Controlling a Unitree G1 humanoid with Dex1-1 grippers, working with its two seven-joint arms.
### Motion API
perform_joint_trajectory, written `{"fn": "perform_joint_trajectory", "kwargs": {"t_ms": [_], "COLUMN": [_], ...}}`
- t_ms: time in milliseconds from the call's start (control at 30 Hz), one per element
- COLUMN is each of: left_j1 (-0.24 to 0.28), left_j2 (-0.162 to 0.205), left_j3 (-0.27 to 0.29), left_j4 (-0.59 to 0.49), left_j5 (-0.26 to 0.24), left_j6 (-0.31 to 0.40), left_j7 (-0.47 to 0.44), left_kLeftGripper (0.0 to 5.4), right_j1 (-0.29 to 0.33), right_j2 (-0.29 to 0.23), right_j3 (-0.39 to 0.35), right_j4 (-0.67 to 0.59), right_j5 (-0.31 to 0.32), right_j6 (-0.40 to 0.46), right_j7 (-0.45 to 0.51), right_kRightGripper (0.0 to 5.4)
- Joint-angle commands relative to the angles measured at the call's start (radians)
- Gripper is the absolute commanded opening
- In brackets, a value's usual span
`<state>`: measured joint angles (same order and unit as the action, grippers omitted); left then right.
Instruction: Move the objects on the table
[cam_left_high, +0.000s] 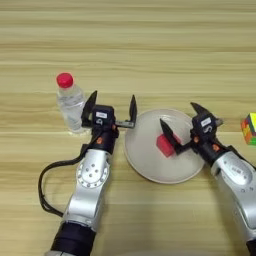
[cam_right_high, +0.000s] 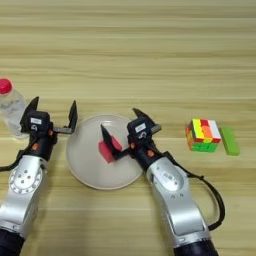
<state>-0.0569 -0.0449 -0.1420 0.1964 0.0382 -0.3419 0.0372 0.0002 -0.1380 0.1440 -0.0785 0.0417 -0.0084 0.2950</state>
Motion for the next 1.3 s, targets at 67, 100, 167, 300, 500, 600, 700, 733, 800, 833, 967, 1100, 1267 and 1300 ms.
{"fn": "perform_joint_trajectory", "kwargs": {"t_ms": [67, 100, 167, 300, 500, 600, 700, 733, 800, 833, 967, 1100, 1267, 1300], "left_j1": [-0.002, 0.001, 0.010, 0.025, 0.045, 0.055, 0.063, 0.065, 0.075, 0.079, 0.089, 0.086, 0.084, 0.085], "left_j2": [-0.020, -0.018, -0.017, -0.016, -0.007, -0.008, -0.002, 0.002, -0.002, -0.004, 0.000, 0.007, 0.016, 0.018], "left_j3": [-0.012, -0.019, -0.036, -0.064, -0.094, -0.104, -0.106, -0.105, -0.098, -0.094, -0.055, 0.004, 0.067, 0.081], "left_j4": [-0.023, -0.036, -0.065, -0.118, -0.198, -0.237, -0.279, -0.294, -0.336, -0.354, -0.407, -0.403, -0.403, -0.406], "left_j5": [0.014, 0.023, 0.034, 0.047, 0.072, 0.078, 0.115, 0.143, 0.146, 0.145, 0.142, 0.137, 0.124, 0.128], "left_j6": [-0.005, -0.010, -0.016, -0.024, -0.034, -0.023, -0.029, -0.035, -0.044, -0.043, -0.032, -0.002, 0.016, 0.019], "left_j7": [-0.002, -0.002, -0.009, -0.019, -0.023, -0.024, -0.006, 0.006, 0.017, 0.021, 0.044, 0.070, 0.087, 0.093], "left_kLeftGripper": [5.40, 5.40, 5.40, 5.40, 5.40, 5.40, 5.40, 5.40, 5.40, 5.40, 5.40, 5.40, 5.40, 5.40], "right_j1": [-0.019, -0.020, -0.025, -0.050, -0.094, -0.099, -0.101, -0.101, -0.103, -0.103, -0.105, -0.105, -0.101, -0.101], "right_j2": [0.004, 0.004, 0.006, 0.010, 0.018, 0.019, 0.021, 0.022, 0.023, 0.023, 0.026, 0.027, 0.028, 0.029], "right_j3": [-0.013, -0.013, -0.017, -0.047, -0.106, -0.109, -0.109, -0.109, -0.109, -0.109, -0.109, -0.108, -0.108, -0.107], "right_j4": [0.029, 0.036, 0.055, 0.107, 0.188, 0.202, 0.212, 0.216, 0.221, 0.222, 0.227, 0.229, 0.227, 0.227], "right_j5": [-0.003, -0.004, -0.004, -0.013, 0.006, 0.007, 0.007, 0.007, 0.007, 0.008, 0.012, 0.012, 0.012, 0.012], "right_j6": [-0.013, -0.015, -0.017, -0.029, -0.063, -0.070, -0.076, -0.078, -0.079, -0.079, -0.080, -0.082, -0.082, -0.082], "right_j7": [-0.011, -0.011, -0.013, -0.047, -0.087, -0.086, -0.084, -0.083, -0.083, -0.082, -0.077, -0.076, -0.076, -0.075], "right_kRightGripper": [5.38, 5.38, 5.38, 5.38, 5.38, 5.38, 5.38, 5.38, 5.38, 5.38, 5.38, 5.38, 5.38, 5.38]}}
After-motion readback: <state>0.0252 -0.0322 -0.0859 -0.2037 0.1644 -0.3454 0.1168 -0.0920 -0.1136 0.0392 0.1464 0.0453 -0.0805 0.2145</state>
